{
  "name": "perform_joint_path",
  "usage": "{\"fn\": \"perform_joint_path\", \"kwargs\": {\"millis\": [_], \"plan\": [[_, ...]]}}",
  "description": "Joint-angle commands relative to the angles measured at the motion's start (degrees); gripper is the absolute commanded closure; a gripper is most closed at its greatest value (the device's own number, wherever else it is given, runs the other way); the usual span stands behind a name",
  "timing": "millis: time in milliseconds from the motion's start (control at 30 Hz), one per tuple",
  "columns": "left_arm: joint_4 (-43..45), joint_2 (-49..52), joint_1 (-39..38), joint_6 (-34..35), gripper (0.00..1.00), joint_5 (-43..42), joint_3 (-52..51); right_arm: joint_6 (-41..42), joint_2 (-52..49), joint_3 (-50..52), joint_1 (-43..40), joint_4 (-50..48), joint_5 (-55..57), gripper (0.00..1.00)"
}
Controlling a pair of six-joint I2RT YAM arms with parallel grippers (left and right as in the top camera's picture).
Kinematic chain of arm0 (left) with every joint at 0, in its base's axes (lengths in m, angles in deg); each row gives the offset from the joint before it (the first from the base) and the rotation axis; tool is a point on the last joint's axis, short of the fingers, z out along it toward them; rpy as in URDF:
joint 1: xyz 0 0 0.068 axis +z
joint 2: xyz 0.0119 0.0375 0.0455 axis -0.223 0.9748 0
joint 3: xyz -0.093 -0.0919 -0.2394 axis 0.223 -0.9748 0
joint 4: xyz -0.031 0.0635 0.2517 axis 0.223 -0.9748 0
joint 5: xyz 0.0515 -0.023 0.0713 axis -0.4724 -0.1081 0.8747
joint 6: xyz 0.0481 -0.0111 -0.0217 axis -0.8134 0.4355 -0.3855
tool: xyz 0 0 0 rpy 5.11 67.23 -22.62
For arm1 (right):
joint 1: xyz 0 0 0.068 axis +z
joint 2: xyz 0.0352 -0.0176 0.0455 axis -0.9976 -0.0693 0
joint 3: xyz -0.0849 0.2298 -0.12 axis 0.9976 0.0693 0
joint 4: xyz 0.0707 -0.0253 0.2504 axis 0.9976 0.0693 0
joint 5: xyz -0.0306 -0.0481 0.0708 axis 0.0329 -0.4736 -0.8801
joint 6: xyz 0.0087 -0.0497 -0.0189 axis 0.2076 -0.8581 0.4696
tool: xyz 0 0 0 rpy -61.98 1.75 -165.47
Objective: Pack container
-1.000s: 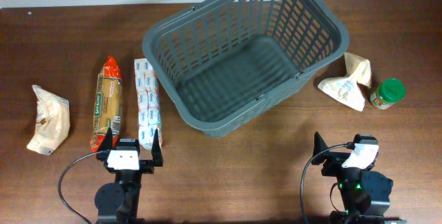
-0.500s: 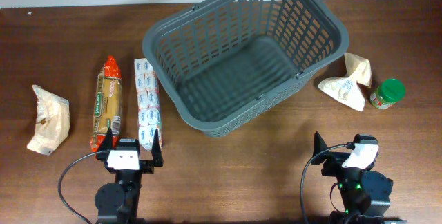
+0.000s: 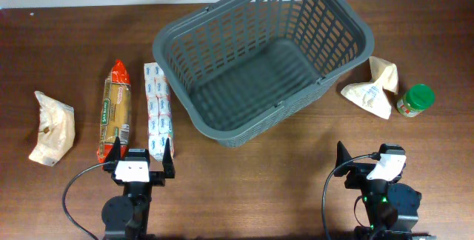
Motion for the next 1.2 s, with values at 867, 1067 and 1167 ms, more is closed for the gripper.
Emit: {"fn": "perform_joint_path", "kwargs": {"millis": [867,1067,1167], "plan": [[-1.0,0.2,-0.1,-0.8,0.01,2.0,6.3,11.4,0.3,-2.3,-0.4,-3.0,-7.7,0.01],[-18.7,13.2,-0.1,-0.4,0.01,2.4,28.6,11.6,-6.6,-14.6,-0.4,4.4,-7.0,0.01],[-25.8,24.9,-0.1,-0.5,0.01,1.6,43.1,9.2,-15.1,-24.5,-0.4,9.9,-4.6,0.01]]}}
